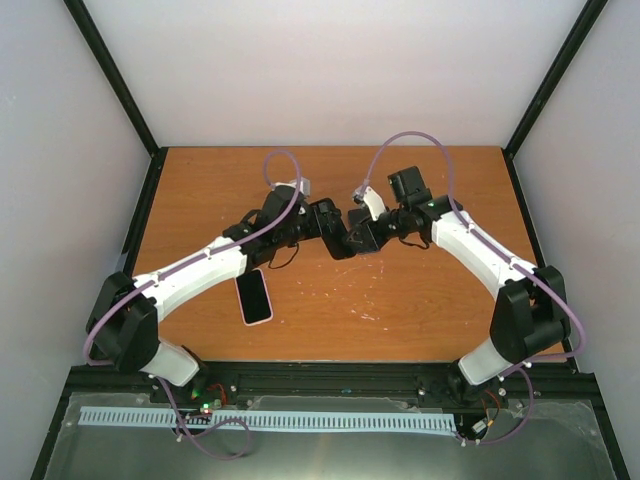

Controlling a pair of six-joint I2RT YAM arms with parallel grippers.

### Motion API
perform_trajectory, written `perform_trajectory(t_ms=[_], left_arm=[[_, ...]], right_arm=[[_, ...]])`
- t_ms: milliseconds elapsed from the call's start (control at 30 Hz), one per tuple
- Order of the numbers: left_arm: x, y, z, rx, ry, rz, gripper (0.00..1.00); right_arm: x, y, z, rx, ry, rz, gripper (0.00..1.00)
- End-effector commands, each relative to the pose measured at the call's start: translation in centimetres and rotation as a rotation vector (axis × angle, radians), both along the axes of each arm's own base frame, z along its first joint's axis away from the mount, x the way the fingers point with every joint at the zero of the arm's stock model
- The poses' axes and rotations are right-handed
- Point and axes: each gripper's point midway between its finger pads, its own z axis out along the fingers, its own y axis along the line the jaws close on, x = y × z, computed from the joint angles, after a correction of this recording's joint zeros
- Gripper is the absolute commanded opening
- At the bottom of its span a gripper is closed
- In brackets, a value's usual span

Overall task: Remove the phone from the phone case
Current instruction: Remove the phone case from the phone.

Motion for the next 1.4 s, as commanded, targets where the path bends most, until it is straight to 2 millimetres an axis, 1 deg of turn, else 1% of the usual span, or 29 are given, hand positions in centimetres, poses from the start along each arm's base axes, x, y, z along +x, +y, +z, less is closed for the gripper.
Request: perform_trajectory(t_ms=[0,200,267,367,467,567,667,767,867,900,1000,1033,1067,1100,1167,1233,1367], left_arm=[[0.7,-0.2,5.2,-0.116,-0.108,0.043,0.0],[1.3,0.2,5.3,-0.099,-0.122,0.08,0.0],[1.7,0.0,5.2,-0.093,-0.124,0.083,0.0],[2.2,-0.5,5.4,-0.101,-0.133,0.076,0.0],[2.5,-1.0,5.2,-0.107,-0.123,0.072,0.0],[2.5,-1.3,5.0,-0.112,-0.119,0.065,0.0],[2.7,-1.2,4.9,-0.11,-0.122,0.071,0.0],[2.6,-0.9,4.9,-0.105,-0.118,0.085,0.0],[2.4,-0.7,5.3,-0.104,-0.135,0.082,0.02],[2.3,-0.7,5.4,-0.099,-0.145,0.07,0.07],[2.4,-0.6,5.9,-0.049,-0.184,0.04,0.69],[2.5,-0.5,5.9,-0.026,-0.197,0.034,0.83],[2.6,-0.1,5.9,-0.001,-0.206,0.031,0.94],[2.7,0.3,5.9,0.018,-0.215,0.032,0.99],[2.7,1.4,6.2,0.034,-0.255,0.013,0.99],[1.7,2.0,6.7,0.006,-0.312,-0.043,1.0],[-1.0,3.0,8.2,-0.11,-0.454,-0.173,0.99]], right_arm=[[0.4,0.8,3.0,0.051,-0.074,0.027,0.39],[1.0,0.9,2.7,0.039,-0.076,0.022,0.21],[1.1,1.0,2.6,0.038,-0.063,0.023,0.18],[1.0,1.3,2.3,0.042,-0.044,0.039,0.19],[1.2,1.7,2.3,0.055,-0.02,0.054,0.26],[1.5,2.1,2.0,0.061,-0.005,0.056,0.27],[1.6,2.2,1.6,0.056,0.01,0.059,0.21],[1.4,2.0,1.5,0.055,0.005,0.058,0.08],[1.6,1.9,1.6,0.051,-0.008,0.048,0.03],[1.6,1.9,1.8,0.053,-0.008,0.044,0.03],[1.8,1.9,2.7,0.076,-0.008,0.035,0.03],[1.8,1.8,3.1,0.083,-0.011,0.032,0.03],[1.8,1.7,3.6,0.09,-0.015,0.03,0.03],[1.7,1.6,4.0,0.094,-0.019,0.027,0.03],[1.6,1.0,4.9,0.101,-0.03,0.025,0.03],[1.2,0.2,5.7,0.111,-0.039,0.025,0.03],[0.1,-1.5,7.3,0.15,-0.062,0.042,0.03]])
